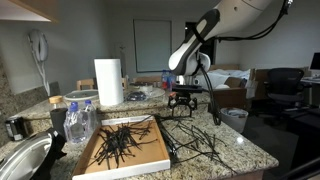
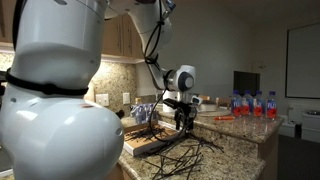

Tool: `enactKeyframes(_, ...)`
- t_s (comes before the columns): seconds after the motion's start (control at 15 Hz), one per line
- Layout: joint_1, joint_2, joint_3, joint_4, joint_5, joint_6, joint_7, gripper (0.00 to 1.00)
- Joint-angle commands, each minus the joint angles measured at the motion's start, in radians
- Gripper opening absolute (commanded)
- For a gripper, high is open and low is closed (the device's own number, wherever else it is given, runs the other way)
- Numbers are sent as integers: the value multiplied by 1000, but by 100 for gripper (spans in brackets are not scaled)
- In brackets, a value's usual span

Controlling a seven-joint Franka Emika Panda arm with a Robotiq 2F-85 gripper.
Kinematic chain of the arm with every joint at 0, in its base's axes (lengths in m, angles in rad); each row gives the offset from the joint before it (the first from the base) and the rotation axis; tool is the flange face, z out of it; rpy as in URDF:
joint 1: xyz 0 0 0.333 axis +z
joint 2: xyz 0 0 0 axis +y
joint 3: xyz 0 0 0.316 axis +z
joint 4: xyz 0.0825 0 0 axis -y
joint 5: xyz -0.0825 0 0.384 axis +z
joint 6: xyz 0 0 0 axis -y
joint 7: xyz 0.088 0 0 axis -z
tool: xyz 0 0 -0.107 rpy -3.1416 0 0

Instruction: Put some of the zip ties on the counter on the box

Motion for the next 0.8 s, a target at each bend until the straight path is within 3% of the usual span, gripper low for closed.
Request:
enactKeyframes(0.0,-28,24,-11,-27,42,-48,-83,100)
enactKeyframes(0.2,-46,44,-34,-40,50,-76,-82,100)
enactKeyframes(0.73,-64,61,-88,-96,21,-20,-68,100)
